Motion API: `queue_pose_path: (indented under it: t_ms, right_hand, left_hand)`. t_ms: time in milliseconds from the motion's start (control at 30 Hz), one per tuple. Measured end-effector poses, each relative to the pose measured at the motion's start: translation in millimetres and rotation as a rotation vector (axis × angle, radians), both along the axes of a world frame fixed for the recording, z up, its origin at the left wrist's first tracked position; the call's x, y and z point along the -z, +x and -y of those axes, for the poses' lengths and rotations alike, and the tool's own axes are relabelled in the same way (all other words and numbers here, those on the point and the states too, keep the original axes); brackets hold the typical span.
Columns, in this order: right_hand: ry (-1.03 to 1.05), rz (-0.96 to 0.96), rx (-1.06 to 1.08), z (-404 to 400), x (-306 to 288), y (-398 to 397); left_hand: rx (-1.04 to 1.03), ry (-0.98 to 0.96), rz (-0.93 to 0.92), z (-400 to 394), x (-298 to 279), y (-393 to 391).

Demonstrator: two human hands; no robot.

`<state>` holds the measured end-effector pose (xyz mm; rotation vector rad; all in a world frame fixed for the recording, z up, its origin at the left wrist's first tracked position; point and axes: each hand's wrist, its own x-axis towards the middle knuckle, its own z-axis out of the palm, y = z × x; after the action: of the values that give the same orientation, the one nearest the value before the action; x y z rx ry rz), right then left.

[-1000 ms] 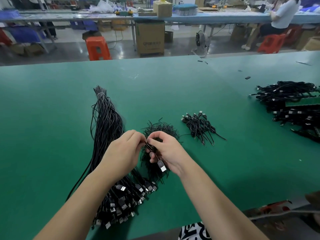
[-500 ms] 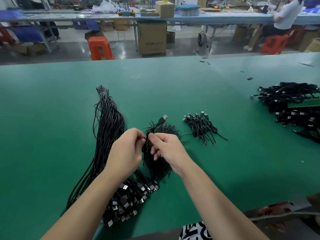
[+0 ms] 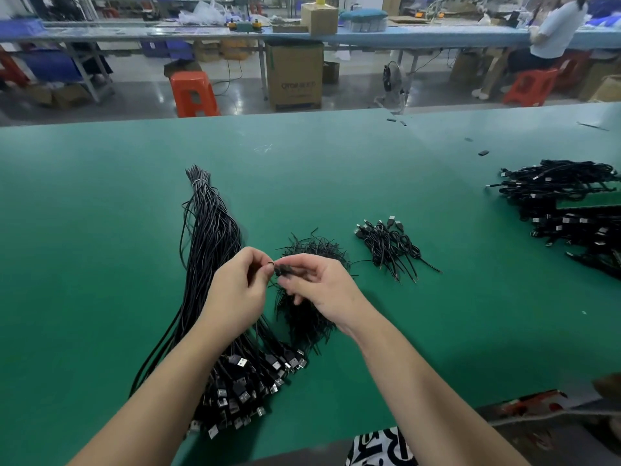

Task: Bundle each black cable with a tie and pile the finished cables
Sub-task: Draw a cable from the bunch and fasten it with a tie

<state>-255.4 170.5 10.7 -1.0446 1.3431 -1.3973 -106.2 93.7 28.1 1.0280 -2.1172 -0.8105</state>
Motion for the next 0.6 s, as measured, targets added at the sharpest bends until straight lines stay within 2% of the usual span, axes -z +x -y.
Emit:
queue_pose_path:
  t_ms: [100,233,333,400,500,600]
  right_hand:
    - [0.036,-0.058,0.131,3.2,0.2,2.2]
    - [0.077,0.1,0.072,3.9,-0.2,1.8]
    - [0.107,0.069,0.009,1.9,-4.8,-0.9]
    - [0.102,0.09,0.013,1.2,-6.7,-4.5]
    - [0.092,0.162,-0.002,-0.5,-8.3,-6.9]
    - [0.076,0.123,0.018,-0.3,-5.4,-5.1]
  left_hand:
    - [-0.002,-0.045,-0.013,-5.5,1.3,-3.3]
    - [0.079,-0.471,0.103,-10.2,7.1,-4.3]
    - [0.188,-0.655,0.125,-9.1,12.3,-1.4]
    - [0.19,-0.644,0.119,-10.6,13.6,-1.2]
    - [0.146,-0.498,0.087,-12.6,12.0,-2.4]
    - [0.136,-0.365,0.046,-11.3,6.6,-2.1]
